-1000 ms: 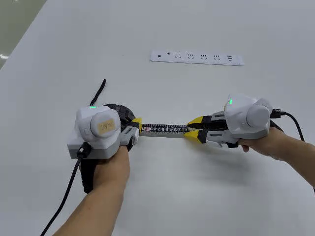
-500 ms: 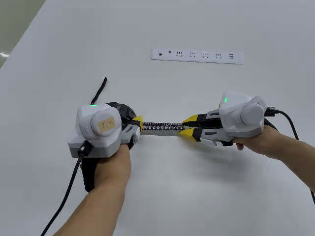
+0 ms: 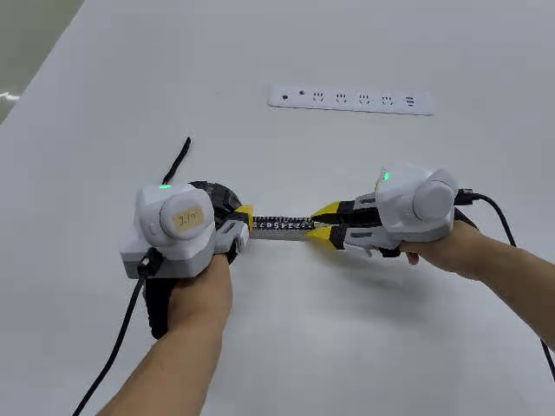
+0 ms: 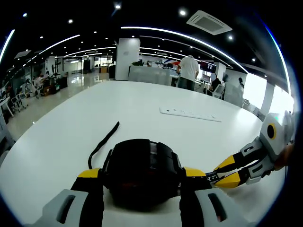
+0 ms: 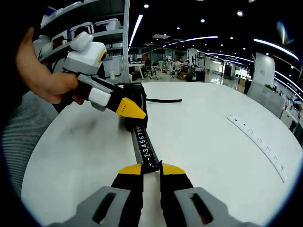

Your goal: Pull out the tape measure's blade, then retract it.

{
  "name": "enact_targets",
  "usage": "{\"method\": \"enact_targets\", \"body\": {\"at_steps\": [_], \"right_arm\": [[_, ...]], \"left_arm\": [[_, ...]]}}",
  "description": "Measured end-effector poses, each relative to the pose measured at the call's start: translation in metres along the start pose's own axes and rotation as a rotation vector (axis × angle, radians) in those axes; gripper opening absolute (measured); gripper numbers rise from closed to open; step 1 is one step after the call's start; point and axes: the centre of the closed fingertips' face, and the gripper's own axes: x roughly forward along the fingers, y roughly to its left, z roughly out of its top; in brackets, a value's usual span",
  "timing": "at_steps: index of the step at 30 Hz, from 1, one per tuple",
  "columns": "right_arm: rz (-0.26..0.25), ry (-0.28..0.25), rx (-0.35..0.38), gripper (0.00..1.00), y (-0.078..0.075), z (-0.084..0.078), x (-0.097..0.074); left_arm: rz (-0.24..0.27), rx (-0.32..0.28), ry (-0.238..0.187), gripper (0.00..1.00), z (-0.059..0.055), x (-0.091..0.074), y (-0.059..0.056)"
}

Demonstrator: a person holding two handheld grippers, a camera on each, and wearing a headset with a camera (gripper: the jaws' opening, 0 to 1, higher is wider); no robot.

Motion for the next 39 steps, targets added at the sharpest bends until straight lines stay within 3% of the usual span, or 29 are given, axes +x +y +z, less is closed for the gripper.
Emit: {"method": "enact_targets", "body": {"at_steps": [27,39], "right_arm": [[0.027,-0.03,-0.002,0.11,0.014,0.023,0.034],[0.025,-0.031,-0.006,0.11,0.017,0.027,0.041]], "left_arm": [[-0.007,-0.015,0.003,0.62,0.0,-0.001,0.001],[-0.007,-0.014,0.005,0.62,0.0,-0.001,0.0]]}}
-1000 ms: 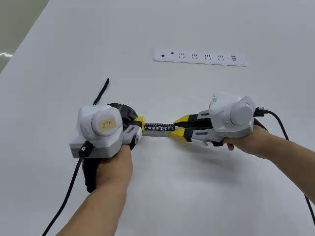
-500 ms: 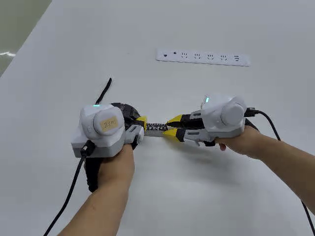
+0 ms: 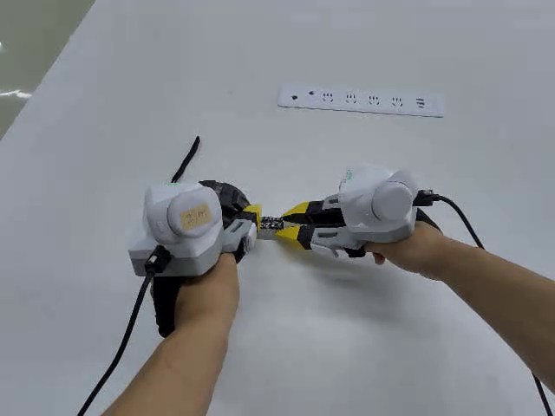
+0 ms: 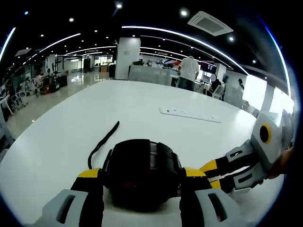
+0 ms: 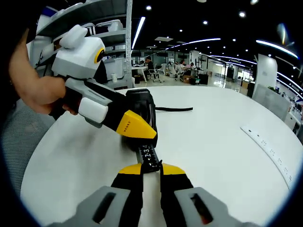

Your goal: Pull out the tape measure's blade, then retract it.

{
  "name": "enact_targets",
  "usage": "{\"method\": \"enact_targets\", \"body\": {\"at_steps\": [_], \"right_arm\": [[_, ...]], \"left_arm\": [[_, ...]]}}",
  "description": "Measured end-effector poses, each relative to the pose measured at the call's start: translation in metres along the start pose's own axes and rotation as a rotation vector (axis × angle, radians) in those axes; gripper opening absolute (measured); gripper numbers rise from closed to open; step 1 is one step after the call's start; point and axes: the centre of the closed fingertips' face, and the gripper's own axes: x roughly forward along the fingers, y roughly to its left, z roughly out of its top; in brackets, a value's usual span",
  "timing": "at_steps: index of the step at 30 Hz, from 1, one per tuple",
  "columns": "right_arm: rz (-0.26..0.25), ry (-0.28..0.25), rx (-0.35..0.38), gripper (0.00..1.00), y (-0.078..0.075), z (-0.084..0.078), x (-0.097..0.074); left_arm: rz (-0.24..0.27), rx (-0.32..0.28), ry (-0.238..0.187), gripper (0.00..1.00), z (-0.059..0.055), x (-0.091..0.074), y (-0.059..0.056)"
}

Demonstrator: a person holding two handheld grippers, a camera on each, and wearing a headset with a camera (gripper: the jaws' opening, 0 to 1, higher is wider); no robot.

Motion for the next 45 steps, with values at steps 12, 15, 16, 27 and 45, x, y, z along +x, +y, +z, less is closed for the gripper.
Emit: {"method": "enact_targets", "body": {"at_steps": [12,15,16,27,45], "right_arm": [[0.008,-0.002,-0.006,0.11,0.003,0.003,0.007],[0.01,-0.002,-0.006,0.11,0.003,0.004,0.009],[0.011,-0.002,-0.006,0.11,0.003,0.005,0.01],[0.02,-0.013,0.0,0.12,0.007,0.012,0.024],[0.019,-0.003,-0.029,0.12,0.008,0.013,0.024]], "left_arm": [[-0.001,0.001,0.001,0.62,0.0,0.0,0.0],[-0.001,0.001,0.001,0.62,0.0,0.0,0.0],[-0.001,0.002,0.001,0.62,0.0,0.0,0.0],[-0.003,-0.002,0.001,0.62,0.0,0.001,0.0],[-0.009,-0.007,0.001,0.63,0.0,0.0,0.0]]}}
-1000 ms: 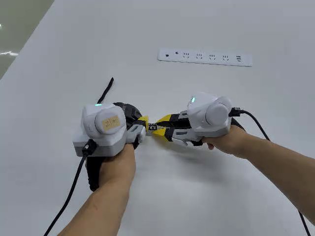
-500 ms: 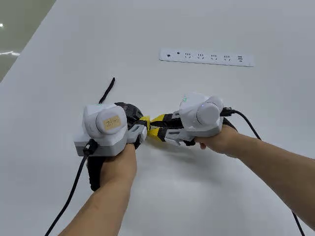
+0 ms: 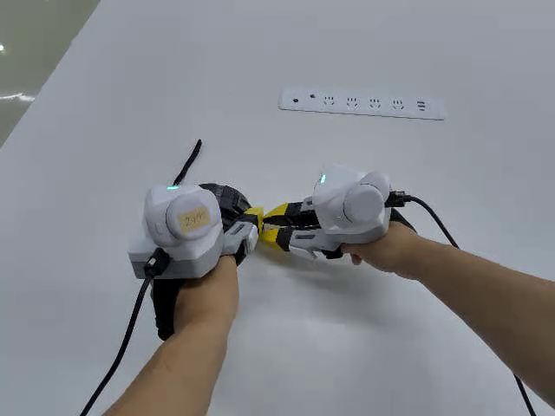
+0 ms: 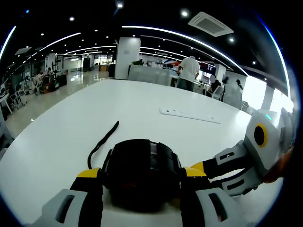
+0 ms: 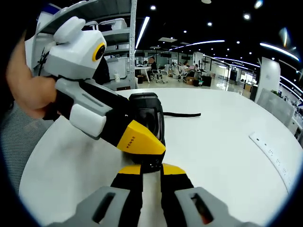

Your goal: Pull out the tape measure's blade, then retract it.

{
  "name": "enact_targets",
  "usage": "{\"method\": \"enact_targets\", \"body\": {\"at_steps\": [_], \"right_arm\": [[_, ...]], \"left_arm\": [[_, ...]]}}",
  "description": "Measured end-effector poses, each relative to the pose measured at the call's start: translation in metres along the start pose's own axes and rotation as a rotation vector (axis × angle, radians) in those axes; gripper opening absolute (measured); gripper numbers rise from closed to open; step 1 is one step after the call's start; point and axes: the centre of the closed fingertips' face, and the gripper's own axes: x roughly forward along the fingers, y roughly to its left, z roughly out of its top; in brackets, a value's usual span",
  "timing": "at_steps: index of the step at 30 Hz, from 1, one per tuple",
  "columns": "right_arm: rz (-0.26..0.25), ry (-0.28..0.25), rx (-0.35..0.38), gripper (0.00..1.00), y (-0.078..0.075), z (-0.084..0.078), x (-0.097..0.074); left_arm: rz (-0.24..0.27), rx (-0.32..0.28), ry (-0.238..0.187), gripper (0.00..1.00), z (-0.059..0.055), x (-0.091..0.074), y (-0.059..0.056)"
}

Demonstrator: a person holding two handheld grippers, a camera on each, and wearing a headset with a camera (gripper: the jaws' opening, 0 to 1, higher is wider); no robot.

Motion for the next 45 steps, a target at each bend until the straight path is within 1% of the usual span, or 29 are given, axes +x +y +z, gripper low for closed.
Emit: {"method": "enact_targets", "body": {"at_steps": [5,13,14,15,21,23,27,30,36,38,43,45], "right_arm": [[-0.003,0.014,-0.006,0.12,0.001,-0.002,0.001],[-0.005,0.016,-0.01,0.13,0.001,-0.001,0.0],[-0.006,0.03,-0.014,0.13,0.002,-0.001,0.001],[-0.007,0.033,-0.014,0.13,0.002,-0.001,0.001],[-0.011,0.041,-0.009,0.14,0.002,-0.001,0.001],[-0.012,0.043,-0.011,0.14,0.002,-0.001,0.001],[-0.019,0.047,-0.003,0.15,0.001,-0.001,0.001],[-0.02,0.047,0.002,0.16,0.001,-0.001,0.0],[-0.019,0.03,0.009,0.19,0.0,0.005,-0.005],[-0.027,0.031,0.009,0.21,-0.002,0.005,-0.006],[-0.03,0.041,0.011,0.24,-0.001,0.004,-0.01],[-0.034,0.043,0.012,0.25,-0.001,0.003,-0.012]], "left_arm": [[-0.001,0.012,0.005,0.64,-0.002,0.0,-0.001],[-0.003,0.007,0.007,0.65,-0.002,0.0,0.0],[-0.017,-0.005,0.03,0.65,-0.003,0.0,0.0],[-0.022,-0.004,0.034,0.65,-0.003,0.0,0.0],[-0.034,0.0,0.037,0.65,-0.003,-0.001,-0.001],[-0.041,0.009,0.037,0.65,-0.002,-0.001,-0.001],[-0.053,0.04,0.027,0.65,0.003,-0.003,-0.001],[-0.055,0.044,0.023,0.67,0.006,-0.004,0.001],[-0.066,0.06,0.018,0.69,0.009,-0.007,0.002],[-0.071,0.076,0.015,0.69,0.01,-0.007,0.002],[-0.081,0.089,0.015,0.7,0.011,-0.01,0.004],[-0.086,0.102,0.015,0.71,0.012,-0.011,0.004]]}}
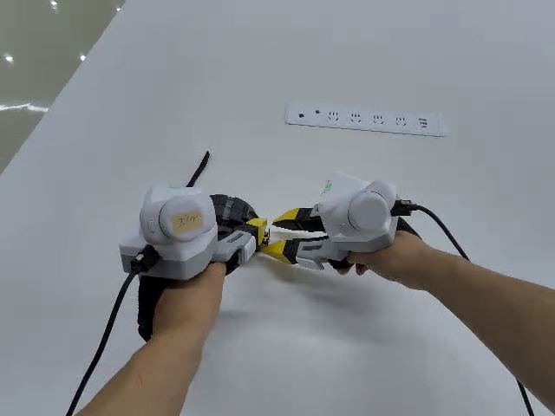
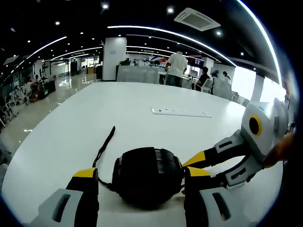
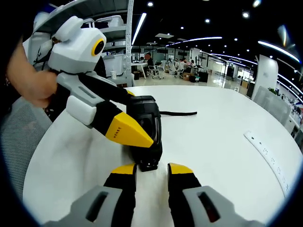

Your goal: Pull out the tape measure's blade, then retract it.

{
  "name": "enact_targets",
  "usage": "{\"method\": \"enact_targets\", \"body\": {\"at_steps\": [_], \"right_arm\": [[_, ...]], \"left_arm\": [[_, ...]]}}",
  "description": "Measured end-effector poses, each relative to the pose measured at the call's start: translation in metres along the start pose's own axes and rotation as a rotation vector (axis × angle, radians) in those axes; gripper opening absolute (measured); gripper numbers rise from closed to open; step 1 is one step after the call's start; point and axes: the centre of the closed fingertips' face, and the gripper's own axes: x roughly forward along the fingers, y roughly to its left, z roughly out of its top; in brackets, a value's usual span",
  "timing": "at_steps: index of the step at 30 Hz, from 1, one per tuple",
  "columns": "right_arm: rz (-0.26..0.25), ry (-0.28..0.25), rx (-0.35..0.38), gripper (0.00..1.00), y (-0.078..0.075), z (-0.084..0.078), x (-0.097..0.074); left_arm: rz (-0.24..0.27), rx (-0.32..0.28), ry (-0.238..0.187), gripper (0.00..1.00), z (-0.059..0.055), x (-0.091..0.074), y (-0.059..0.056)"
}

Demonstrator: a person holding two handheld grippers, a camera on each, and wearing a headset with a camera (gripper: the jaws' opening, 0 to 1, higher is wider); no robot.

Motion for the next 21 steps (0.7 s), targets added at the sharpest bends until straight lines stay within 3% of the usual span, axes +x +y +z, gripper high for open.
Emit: {"method": "enact_targets", "body": {"at_steps": [14,18,21], "right_arm": [[-0.044,0.01,0.031,0.39,-0.005,-0.003,-0.019],[-0.063,0.025,0.052,0.48,-0.005,-0.007,-0.026],[-0.074,0.026,0.053,0.49,-0.005,-0.01,-0.032]], "left_arm": [[-0.069,0.094,0.019,0.76,-0.011,-0.012,0.011],[-0.115,0.121,0.018,0.78,-0.011,-0.015,0.01],[-0.159,0.136,0.02,0.79,-0.013,-0.016,0.006]]}}
